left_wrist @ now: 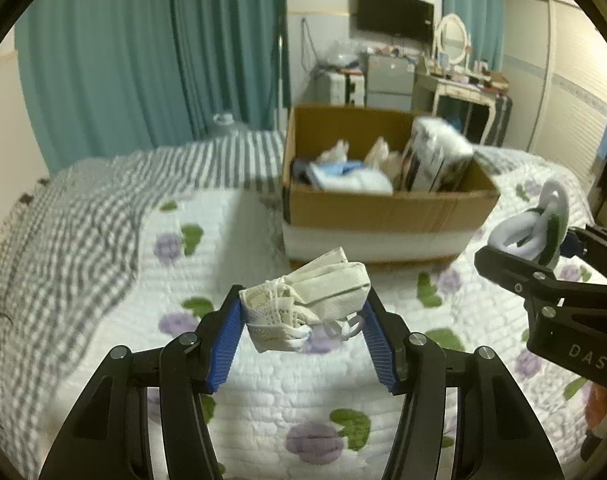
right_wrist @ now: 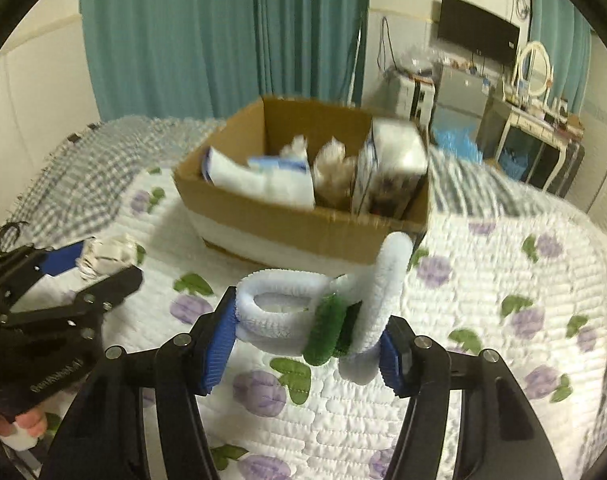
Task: Organize soft objects
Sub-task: 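Carry both items over the box and open both tools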
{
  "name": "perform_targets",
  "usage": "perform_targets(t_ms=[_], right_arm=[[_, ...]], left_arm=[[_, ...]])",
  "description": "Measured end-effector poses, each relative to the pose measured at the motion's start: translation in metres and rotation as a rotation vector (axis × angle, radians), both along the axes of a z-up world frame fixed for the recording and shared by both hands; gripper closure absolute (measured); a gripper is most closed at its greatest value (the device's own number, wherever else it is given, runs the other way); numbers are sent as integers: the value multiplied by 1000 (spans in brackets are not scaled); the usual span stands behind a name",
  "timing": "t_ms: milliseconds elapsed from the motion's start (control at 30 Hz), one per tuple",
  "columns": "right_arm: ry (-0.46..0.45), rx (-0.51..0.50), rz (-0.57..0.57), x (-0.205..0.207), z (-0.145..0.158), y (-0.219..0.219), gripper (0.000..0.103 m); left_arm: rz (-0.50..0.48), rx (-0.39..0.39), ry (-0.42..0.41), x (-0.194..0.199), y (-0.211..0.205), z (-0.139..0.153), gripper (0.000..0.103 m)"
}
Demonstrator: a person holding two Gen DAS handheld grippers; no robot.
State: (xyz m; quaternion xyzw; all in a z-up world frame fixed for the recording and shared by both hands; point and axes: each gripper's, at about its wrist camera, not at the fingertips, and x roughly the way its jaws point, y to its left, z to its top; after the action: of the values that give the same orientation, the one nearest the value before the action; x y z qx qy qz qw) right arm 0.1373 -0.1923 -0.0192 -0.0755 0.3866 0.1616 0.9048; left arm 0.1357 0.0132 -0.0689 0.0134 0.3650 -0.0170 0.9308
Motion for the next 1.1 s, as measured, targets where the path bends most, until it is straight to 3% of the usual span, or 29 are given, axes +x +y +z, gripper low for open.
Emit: perform_targets(t_ms=[300, 533, 833, 1100], right_arm=[[-127, 14, 17, -2, 62, 3, 42], [-202, 16, 14, 28, 99, 6, 42], [-178, 50, 2, 102, 97, 3, 42], [-62, 80, 20, 184, 61, 10, 42]], left_arm=[[-12, 15, -114, 10, -9, 65, 47], [-25, 39, -188, 46, -11, 91, 47], [-49, 58, -158, 113, -19, 70, 47], [-98, 55, -111, 167, -25, 30, 46]])
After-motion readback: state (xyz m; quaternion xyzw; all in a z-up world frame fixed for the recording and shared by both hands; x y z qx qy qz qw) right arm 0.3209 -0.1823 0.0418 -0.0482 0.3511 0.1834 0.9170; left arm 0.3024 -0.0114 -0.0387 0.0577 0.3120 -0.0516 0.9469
